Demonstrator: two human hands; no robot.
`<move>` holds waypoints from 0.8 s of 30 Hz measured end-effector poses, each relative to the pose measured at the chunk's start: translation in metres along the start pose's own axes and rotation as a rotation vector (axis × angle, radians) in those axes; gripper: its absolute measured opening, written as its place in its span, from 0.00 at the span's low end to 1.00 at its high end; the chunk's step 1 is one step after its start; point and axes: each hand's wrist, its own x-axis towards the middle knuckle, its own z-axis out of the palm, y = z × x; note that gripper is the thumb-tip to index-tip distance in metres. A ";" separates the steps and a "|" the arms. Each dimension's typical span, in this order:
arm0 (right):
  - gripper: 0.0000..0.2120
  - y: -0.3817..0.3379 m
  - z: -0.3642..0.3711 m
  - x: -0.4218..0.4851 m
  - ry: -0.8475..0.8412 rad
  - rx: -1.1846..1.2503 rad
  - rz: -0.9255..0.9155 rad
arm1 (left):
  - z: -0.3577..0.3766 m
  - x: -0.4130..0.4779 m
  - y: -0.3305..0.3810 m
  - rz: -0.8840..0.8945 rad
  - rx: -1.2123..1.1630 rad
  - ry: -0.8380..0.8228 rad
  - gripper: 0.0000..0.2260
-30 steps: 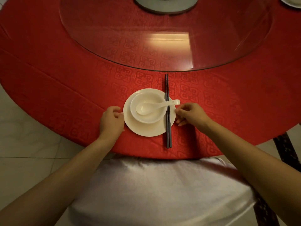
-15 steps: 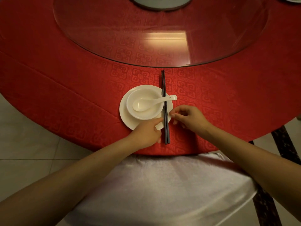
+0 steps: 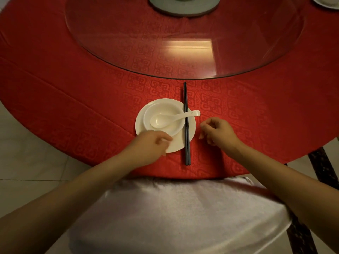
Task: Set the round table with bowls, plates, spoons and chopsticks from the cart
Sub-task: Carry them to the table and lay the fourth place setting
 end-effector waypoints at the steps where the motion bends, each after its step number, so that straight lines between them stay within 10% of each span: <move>1: 0.10 0.001 -0.001 0.000 -0.003 -0.022 0.039 | -0.012 0.002 -0.006 -0.017 0.012 0.090 0.10; 5: 0.12 -0.006 0.003 0.011 -0.102 -0.078 0.052 | -0.053 0.022 -0.029 -0.116 0.208 0.389 0.14; 10: 0.10 -0.002 0.012 0.016 -0.142 -0.117 0.036 | -0.037 0.034 -0.036 -0.199 0.112 0.211 0.17; 24: 0.10 0.001 0.010 0.015 -0.130 -0.021 -0.014 | -0.007 0.051 -0.048 -0.246 -0.048 0.394 0.13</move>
